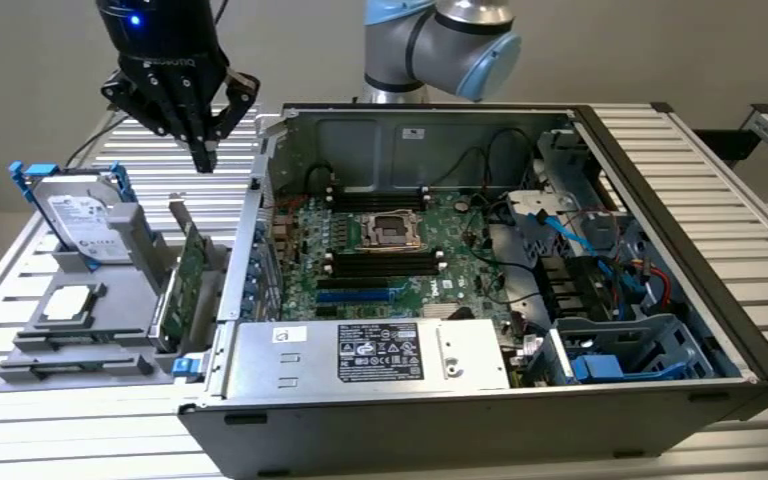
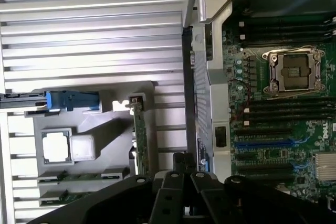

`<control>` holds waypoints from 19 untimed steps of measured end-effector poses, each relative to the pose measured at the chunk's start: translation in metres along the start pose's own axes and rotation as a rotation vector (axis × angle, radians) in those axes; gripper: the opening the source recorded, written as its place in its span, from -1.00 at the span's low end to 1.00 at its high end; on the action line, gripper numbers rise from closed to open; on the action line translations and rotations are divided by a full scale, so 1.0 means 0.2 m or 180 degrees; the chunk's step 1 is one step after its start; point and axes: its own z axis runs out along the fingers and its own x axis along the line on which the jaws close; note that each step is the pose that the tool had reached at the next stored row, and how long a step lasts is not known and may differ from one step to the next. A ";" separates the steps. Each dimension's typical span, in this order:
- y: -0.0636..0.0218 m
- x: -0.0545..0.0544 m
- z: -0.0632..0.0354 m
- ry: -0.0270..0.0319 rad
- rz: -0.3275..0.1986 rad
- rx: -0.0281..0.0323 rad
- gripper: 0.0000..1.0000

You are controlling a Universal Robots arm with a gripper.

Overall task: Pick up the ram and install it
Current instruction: 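Reach for the ram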

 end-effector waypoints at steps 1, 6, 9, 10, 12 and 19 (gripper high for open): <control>-0.006 0.01 0.002 0.0000 0.0000 0.0000 -0.79; -0.034 0.09 0.016 0.0004 0.0000 0.0000 -0.79; -0.050 0.14 0.024 0.0008 0.0000 0.0001 -0.79; -0.056 0.16 0.028 0.0009 0.0000 0.0000 -0.79; -0.068 0.19 0.034 0.0012 0.0000 0.0001 -0.79; -0.106 0.29 0.054 0.0020 0.0001 0.0002 -0.79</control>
